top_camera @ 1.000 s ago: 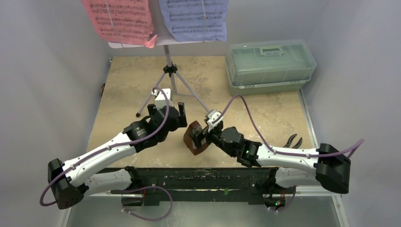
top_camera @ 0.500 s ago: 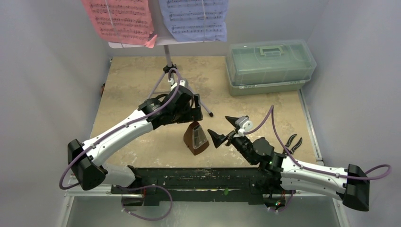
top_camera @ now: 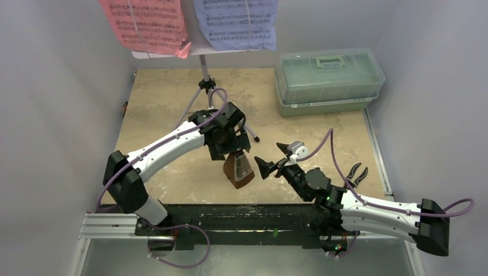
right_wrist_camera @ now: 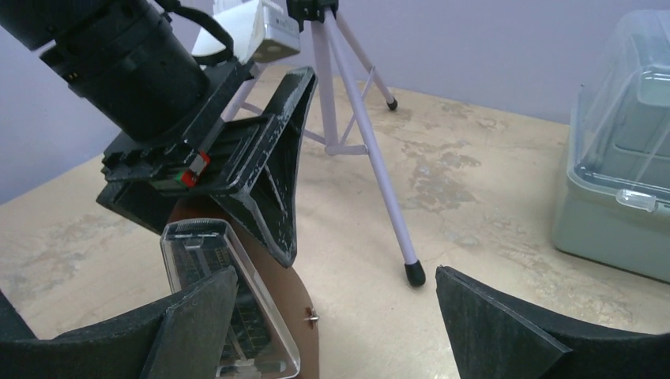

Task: Set up the instrument practice props

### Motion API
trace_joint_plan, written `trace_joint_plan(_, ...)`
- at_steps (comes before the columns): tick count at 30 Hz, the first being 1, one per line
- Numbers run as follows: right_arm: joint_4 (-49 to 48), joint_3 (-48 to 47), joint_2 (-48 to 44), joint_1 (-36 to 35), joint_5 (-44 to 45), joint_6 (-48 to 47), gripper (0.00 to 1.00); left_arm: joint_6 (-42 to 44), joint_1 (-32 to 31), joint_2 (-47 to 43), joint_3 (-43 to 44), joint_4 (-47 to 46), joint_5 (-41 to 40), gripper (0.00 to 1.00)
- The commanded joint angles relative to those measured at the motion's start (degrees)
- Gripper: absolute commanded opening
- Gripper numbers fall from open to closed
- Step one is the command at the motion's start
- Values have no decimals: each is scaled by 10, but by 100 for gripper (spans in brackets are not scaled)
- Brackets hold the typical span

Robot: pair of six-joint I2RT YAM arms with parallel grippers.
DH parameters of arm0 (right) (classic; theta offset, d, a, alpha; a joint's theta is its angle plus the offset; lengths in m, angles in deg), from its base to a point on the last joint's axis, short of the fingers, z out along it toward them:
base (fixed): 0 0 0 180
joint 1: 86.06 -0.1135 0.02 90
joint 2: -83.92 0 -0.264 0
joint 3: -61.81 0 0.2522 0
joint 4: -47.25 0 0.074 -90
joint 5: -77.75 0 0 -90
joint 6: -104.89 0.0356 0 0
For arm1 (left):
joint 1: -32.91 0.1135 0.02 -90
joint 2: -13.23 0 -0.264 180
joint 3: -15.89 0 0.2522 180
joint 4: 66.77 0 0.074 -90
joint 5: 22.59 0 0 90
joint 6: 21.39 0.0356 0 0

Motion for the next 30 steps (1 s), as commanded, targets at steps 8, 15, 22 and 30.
trace_joint_plan(8,0,11,-16,1,25,34,99,-43,7,31,-25,-11,54,73)
trace_joint_plan(15,-1,4,1,1,23,39,99,100,23,29,-22,-56,-52,22)
trace_joint_plan(22,-25,-5,66,53,-57,94,92,366,26,-20,-96,-222,17,0)
trace_joint_plan(30,-115,2,170,237,-452,219,83,548,26,-111,-165,-282,19,0)
